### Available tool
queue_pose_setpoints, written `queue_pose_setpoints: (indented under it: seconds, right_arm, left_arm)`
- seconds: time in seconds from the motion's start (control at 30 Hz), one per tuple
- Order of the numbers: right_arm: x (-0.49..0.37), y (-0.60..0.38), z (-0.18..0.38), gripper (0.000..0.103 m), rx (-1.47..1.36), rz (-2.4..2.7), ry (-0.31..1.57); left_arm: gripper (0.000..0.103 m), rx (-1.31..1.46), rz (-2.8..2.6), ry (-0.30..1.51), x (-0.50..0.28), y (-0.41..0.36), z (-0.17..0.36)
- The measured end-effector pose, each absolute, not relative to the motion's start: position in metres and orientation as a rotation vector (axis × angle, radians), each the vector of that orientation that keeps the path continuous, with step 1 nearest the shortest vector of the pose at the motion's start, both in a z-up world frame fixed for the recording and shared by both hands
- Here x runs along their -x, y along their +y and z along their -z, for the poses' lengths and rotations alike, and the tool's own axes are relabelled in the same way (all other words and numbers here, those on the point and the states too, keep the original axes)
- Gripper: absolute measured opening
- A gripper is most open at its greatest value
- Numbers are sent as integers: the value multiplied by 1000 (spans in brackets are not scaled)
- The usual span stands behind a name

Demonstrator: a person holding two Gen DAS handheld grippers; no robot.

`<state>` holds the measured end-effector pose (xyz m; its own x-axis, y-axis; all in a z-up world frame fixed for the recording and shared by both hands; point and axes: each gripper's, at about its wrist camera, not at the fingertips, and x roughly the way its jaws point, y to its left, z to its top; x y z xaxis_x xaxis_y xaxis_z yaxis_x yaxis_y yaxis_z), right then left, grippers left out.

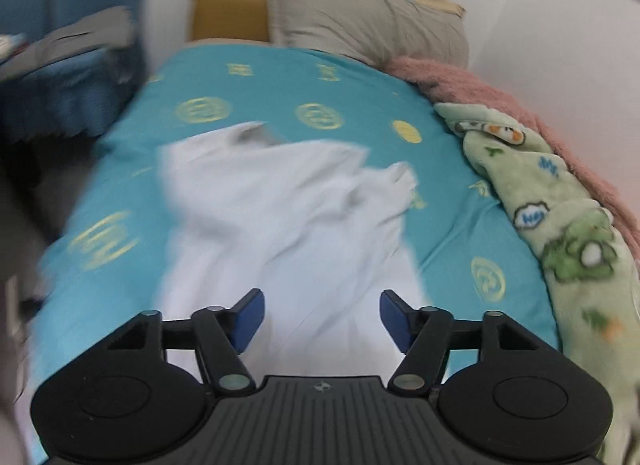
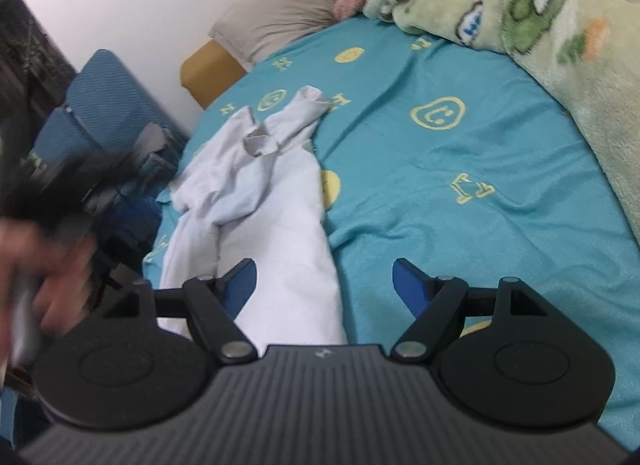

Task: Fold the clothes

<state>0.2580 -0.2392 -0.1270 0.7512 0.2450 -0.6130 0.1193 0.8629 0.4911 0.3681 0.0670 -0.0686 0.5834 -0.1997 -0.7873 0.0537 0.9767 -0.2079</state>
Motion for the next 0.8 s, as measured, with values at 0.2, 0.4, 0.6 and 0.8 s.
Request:
queue_pose_setpoints:
  seconds: [0.2,0.4,0.6,0.8]
  right_arm:
    - [-242,-233,116,77,-471,-93,695]
    - [-215,-225,110,77,-400,-116,722]
    - [-191,-222,98,77,-387,-92,715]
    - [-192,-213,102,77,-349,-60,729]
  left_arm:
    - [74,266,92,1048,-240,194,69]
    - [74,389,249,1108,-177,279,93]
    - [71,393,387,1117,-136,295,134]
    - [68,481,394,1100,-121,309,170]
